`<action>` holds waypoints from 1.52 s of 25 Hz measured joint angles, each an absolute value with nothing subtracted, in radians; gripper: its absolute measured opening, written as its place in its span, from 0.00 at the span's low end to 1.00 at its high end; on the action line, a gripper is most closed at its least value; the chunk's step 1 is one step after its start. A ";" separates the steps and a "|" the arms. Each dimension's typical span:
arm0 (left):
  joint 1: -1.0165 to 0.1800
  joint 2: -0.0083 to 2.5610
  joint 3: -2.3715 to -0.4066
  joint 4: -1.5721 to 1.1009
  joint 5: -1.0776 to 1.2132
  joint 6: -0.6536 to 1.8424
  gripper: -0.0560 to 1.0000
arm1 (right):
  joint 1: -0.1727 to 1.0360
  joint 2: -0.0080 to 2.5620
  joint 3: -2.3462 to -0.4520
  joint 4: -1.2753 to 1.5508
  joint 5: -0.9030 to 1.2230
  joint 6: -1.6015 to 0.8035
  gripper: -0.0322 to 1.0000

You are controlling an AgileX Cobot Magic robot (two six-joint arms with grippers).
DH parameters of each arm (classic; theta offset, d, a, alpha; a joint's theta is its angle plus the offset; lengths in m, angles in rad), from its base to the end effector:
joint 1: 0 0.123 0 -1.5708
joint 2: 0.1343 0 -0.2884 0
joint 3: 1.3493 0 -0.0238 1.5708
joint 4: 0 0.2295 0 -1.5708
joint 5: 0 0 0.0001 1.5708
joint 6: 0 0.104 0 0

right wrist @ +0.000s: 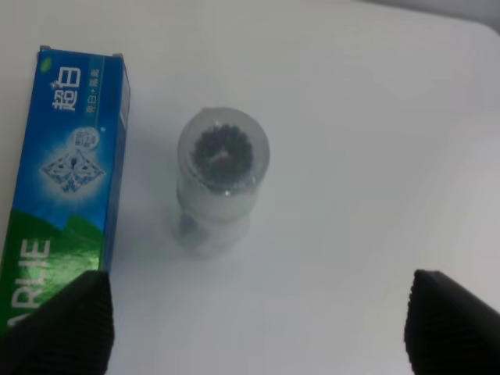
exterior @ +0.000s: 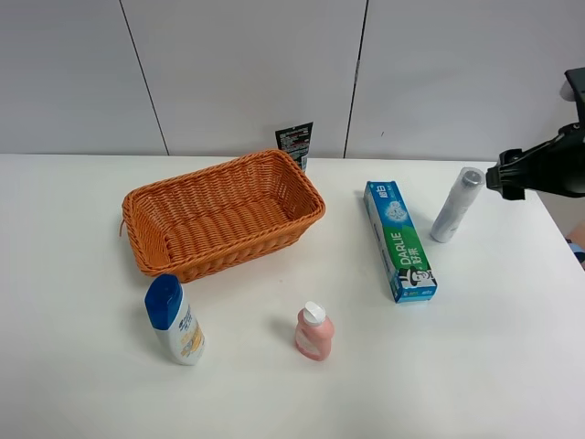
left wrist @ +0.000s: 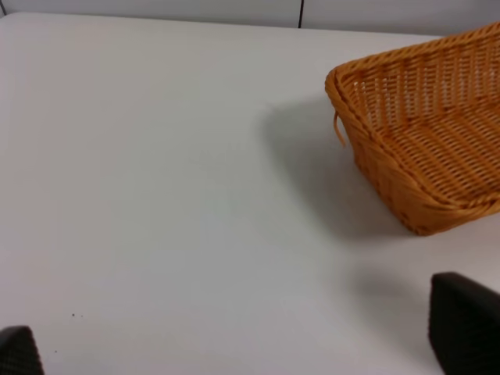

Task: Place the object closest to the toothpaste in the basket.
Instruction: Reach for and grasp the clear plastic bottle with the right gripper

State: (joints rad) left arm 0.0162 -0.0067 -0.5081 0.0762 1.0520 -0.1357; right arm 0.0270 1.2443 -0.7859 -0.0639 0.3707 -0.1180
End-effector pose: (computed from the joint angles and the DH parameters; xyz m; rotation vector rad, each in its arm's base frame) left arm -0.0170 0.0066 0.2642 -0.1569 2.0124 0.0150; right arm 0.2440 0.0042 0.2747 -0.2245 2.3031 -0.1033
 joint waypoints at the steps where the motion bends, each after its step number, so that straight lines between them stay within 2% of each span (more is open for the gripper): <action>1: 0.016 -0.007 -0.508 0.076 1.052 -0.136 0.99 | 0.027 1.256 -0.786 -0.064 0.360 -0.148 0.75; 9: 0.016 -0.007 -0.508 0.076 1.052 -0.136 0.99 | 0.027 1.316 -0.731 -0.029 0.306 -0.210 0.75; 15: 0.016 -0.007 -0.508 0.076 1.052 -0.136 0.99 | 0.002 1.326 -0.522 -0.039 -0.014 -0.217 0.75; 18: 0.016 -0.007 -0.508 0.076 1.052 -0.136 0.99 | -0.030 1.368 -0.478 -0.060 -0.168 -0.216 0.75; 31: 0.016 -0.007 -0.508 0.075 1.052 -0.136 0.99 | -0.029 1.794 -0.475 -0.084 -0.695 -0.216 0.75; 38: 0.016 -0.007 -0.508 0.075 1.052 -0.136 0.99 | -0.006 1.849 -0.492 -0.082 -0.781 -0.216 0.75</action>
State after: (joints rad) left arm 0.0162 -0.0067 -0.5081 0.0753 1.0520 -0.1357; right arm -0.0057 1.8487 -0.4918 -0.0823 -0.7806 -0.2158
